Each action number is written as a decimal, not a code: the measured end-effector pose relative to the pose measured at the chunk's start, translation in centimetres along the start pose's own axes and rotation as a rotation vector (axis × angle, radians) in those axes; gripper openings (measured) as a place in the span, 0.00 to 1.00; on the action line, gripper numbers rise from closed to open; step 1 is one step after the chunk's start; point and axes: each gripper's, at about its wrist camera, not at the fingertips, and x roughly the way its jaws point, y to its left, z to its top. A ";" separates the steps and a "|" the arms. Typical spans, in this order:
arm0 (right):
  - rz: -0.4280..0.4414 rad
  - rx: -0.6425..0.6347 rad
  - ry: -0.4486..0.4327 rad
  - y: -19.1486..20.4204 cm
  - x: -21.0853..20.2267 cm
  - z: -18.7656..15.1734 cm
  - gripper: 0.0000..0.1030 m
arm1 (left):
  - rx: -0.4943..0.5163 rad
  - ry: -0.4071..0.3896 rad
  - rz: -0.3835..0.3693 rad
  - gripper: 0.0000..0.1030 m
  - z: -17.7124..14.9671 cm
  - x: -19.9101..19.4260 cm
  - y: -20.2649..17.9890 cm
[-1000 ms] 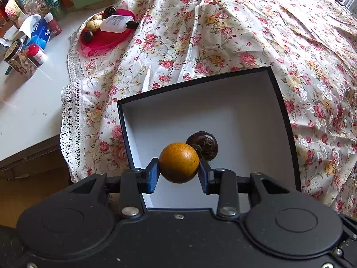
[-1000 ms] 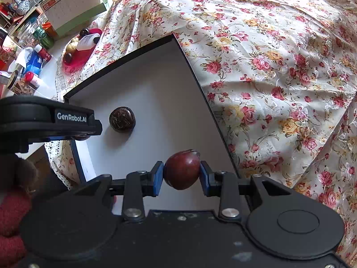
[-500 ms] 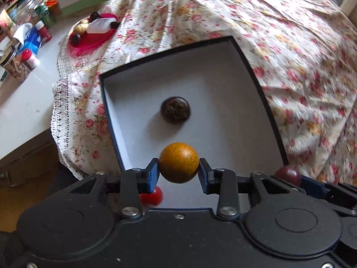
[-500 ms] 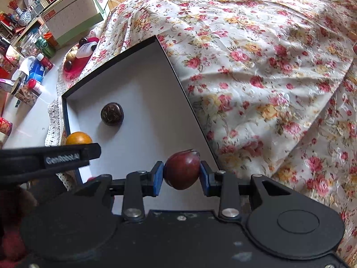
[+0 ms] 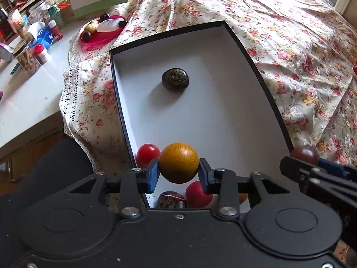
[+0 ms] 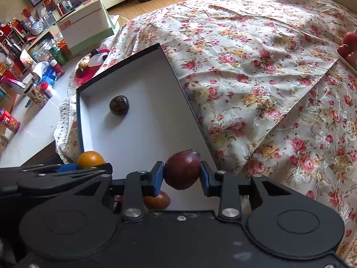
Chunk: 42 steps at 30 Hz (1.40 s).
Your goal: Organize fruits
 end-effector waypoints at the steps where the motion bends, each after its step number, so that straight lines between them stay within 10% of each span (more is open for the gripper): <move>1: 0.005 -0.006 -0.006 0.2 -0.1 -0.2 0.35 | -0.004 -0.012 0.002 0.44 0.0 -0.1 0.1; 26: -0.017 -0.065 -0.048 0.7 0.0 -1.0 0.35 | -0.013 0.049 -0.036 0.45 -1.7 0.1 -0.2; 42: -0.035 -0.137 -0.126 -1.5 -4.1 -4.6 0.35 | -0.036 -0.060 0.021 0.45 -6.0 -2.8 -1.5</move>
